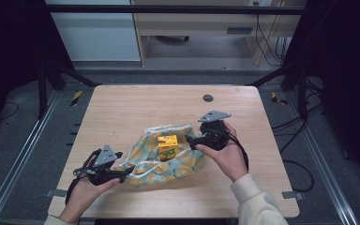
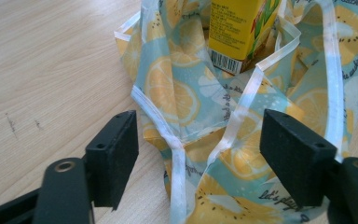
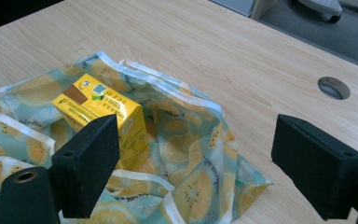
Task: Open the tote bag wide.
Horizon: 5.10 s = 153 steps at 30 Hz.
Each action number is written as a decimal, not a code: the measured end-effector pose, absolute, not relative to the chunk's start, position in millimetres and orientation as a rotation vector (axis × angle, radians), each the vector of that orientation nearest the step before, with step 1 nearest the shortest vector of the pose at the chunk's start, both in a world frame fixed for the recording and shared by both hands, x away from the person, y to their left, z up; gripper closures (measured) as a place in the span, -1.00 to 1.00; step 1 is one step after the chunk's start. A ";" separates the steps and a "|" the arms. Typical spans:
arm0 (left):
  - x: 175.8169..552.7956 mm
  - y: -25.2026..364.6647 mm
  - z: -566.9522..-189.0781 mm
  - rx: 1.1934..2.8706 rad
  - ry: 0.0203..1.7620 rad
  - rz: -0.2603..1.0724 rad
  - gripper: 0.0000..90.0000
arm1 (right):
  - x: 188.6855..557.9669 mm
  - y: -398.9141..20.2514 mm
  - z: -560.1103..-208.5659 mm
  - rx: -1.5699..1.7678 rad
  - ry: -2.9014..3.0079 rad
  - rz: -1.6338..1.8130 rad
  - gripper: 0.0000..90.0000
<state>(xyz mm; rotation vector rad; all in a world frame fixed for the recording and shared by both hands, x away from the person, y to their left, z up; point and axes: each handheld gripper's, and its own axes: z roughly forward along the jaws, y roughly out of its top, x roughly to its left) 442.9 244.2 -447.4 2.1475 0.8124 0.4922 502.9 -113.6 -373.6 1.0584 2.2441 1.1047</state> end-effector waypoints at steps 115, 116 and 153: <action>549.8 183.3 -479.3 2.285 0.856 0.613 0.99 | 447.9 -140.9 -482.0 0.941 2.566 0.958 0.97; 550.2 183.5 -479.9 2.290 0.854 0.615 0.99 | 448.2 -140.3 -482.9 0.936 2.575 0.943 0.97; 549.4 183.2 -487.4 2.326 0.890 0.617 0.91 | 452.6 -147.5 -489.3 1.014 2.581 0.933 0.91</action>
